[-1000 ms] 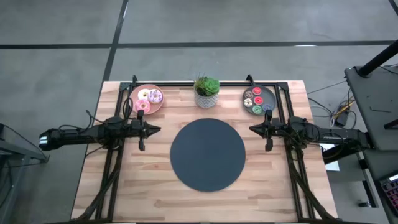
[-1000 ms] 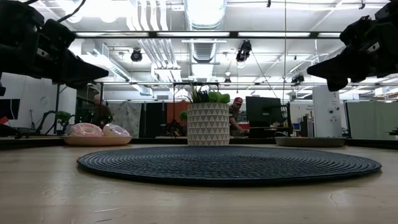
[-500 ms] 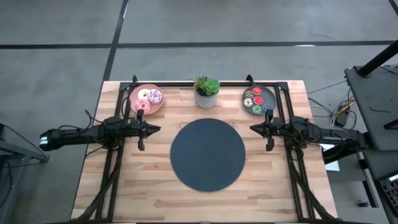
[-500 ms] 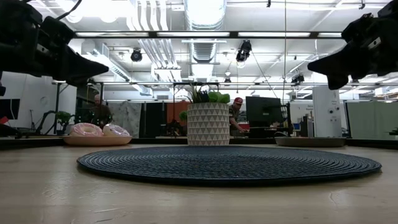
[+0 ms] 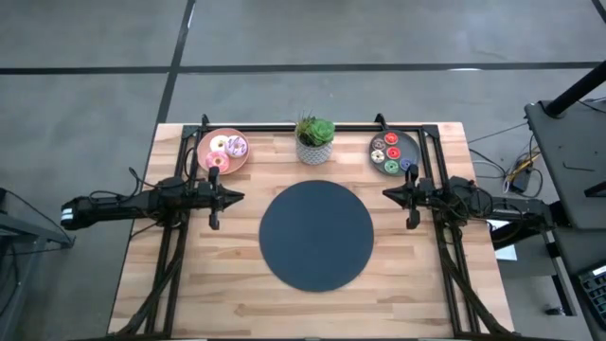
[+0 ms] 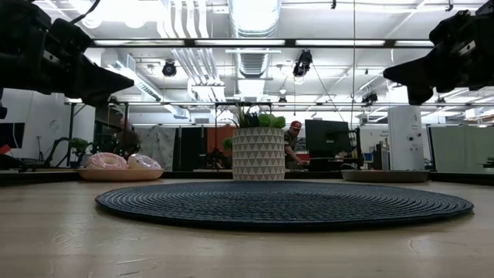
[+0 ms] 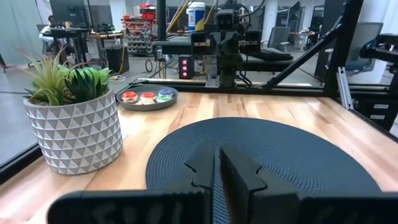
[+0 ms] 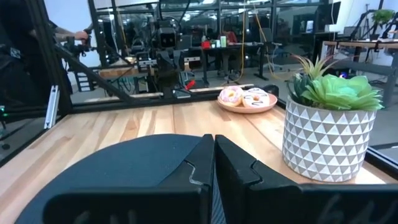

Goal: Pick & Place donuts
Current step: Return to Home Position

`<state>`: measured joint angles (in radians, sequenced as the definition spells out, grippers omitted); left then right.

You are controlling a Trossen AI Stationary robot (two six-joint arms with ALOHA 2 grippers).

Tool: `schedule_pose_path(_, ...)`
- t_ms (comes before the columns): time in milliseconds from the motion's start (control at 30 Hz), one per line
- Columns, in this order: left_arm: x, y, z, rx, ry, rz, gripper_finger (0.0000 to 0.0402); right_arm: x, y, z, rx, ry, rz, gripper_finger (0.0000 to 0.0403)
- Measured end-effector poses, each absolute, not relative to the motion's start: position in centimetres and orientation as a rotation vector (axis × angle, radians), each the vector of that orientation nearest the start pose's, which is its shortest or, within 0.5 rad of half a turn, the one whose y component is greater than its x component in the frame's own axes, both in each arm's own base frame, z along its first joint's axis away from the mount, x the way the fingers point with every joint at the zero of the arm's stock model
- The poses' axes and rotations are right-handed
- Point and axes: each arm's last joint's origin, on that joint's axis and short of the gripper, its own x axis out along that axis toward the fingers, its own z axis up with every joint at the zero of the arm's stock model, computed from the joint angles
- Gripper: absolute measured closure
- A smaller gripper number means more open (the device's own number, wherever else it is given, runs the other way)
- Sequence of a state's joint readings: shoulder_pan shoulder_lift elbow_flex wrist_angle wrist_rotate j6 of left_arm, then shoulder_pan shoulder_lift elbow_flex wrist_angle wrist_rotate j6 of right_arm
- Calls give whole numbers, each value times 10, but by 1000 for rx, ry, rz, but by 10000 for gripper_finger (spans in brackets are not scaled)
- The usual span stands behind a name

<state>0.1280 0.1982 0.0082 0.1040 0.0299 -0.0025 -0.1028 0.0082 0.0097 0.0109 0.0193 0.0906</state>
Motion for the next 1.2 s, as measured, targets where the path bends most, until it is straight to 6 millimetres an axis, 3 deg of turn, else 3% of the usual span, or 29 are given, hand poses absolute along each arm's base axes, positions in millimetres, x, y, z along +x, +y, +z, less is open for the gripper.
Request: schedule_pose_path(1200, 108, 13, 159, -46, 101, 101, 401, 97, -11, 167, 111, -19, -124, 394)
